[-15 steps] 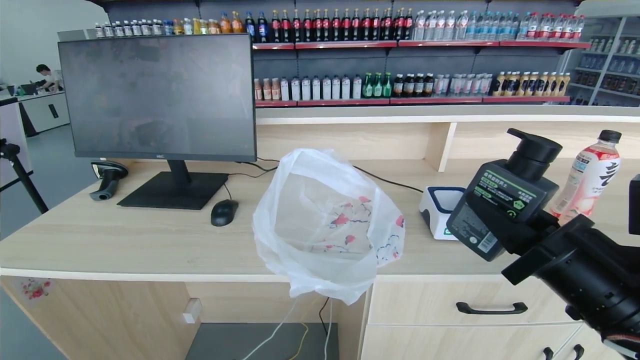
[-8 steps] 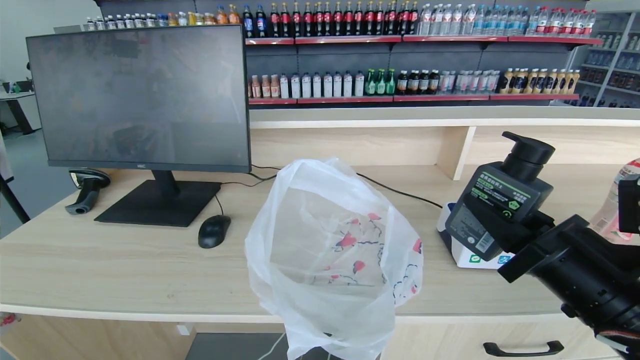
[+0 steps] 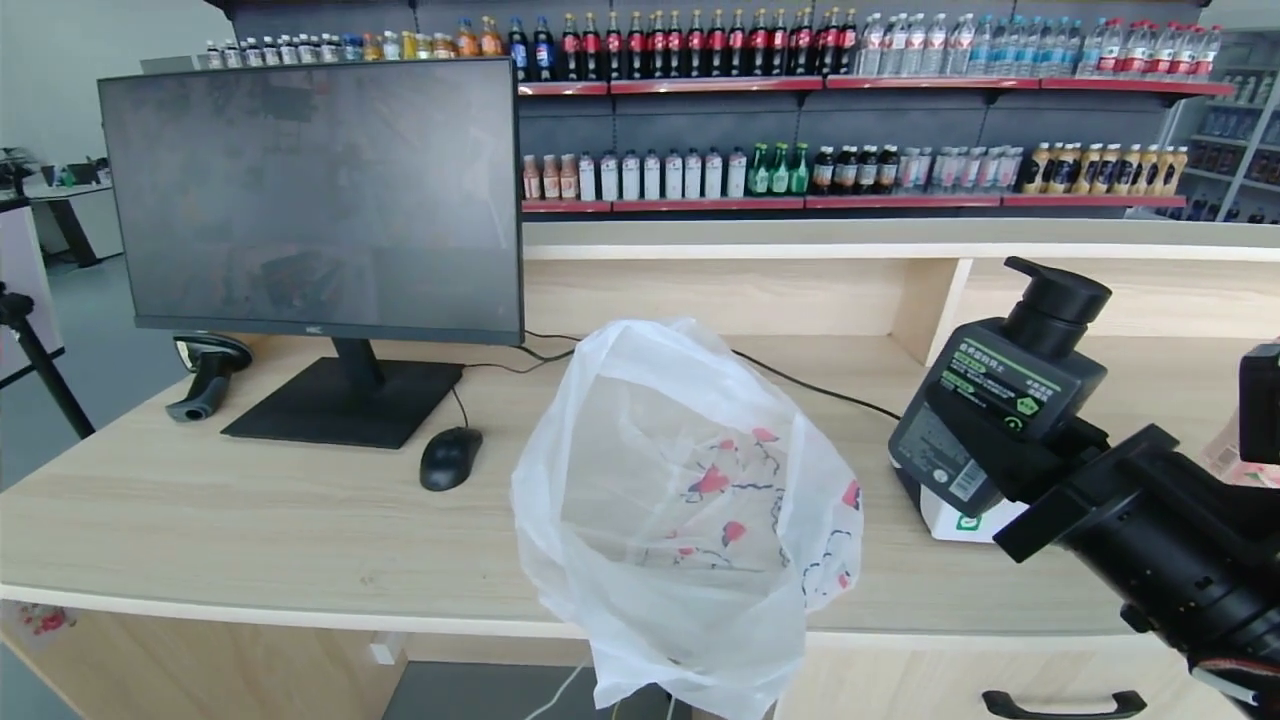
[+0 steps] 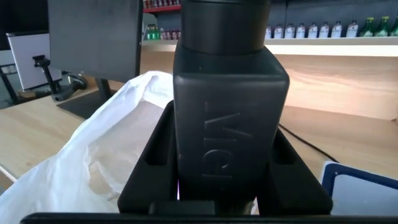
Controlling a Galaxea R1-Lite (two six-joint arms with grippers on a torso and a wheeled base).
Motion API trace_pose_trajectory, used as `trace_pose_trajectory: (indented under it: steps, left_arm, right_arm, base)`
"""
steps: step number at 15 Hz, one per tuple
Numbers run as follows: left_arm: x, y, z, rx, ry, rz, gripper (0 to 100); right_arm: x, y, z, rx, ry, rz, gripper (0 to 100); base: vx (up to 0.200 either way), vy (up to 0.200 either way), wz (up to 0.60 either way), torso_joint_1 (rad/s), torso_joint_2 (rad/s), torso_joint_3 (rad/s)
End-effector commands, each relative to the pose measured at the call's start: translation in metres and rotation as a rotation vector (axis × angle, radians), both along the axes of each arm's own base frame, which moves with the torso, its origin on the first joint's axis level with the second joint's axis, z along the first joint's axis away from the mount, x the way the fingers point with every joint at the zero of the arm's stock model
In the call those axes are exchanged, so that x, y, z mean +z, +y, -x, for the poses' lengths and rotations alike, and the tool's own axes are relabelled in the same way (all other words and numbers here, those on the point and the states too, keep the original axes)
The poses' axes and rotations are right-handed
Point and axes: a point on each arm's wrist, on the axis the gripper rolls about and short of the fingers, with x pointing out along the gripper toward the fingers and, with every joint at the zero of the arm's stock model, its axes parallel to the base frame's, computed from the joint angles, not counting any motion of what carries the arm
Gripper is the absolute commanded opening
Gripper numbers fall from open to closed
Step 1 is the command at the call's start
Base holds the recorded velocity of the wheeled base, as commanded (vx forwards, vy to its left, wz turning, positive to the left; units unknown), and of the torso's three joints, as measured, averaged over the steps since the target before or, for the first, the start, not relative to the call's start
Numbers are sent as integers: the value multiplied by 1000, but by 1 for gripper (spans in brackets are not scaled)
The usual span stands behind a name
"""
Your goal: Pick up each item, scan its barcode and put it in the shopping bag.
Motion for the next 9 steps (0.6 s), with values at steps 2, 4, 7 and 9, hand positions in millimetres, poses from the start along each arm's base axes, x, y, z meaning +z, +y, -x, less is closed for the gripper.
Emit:
trace_pose_trajectory:
  steps: [2,4,7,9]
  left_arm:
    - [0,0,0,0,1,1,100]
    - [0,0,0,0,1,1,100]
    - [0,0,0,0,1,1,100]
    - [0,0,0,0,1,1,100]
  right_arm:
    - [-2,1,-1,4,7,9,0]
    - [-3,3,-2,6,7,24,0]
    - [-5,21,-11,52,11,35,0]
    - [-8,37,-20,83,19,41,0]
  base:
    - [0,0,300,-1,-1,4]
    - [0,0,0,0,0,0]
    - [0,0,0,0,0,0]
    - [0,0,0,0,0,0]
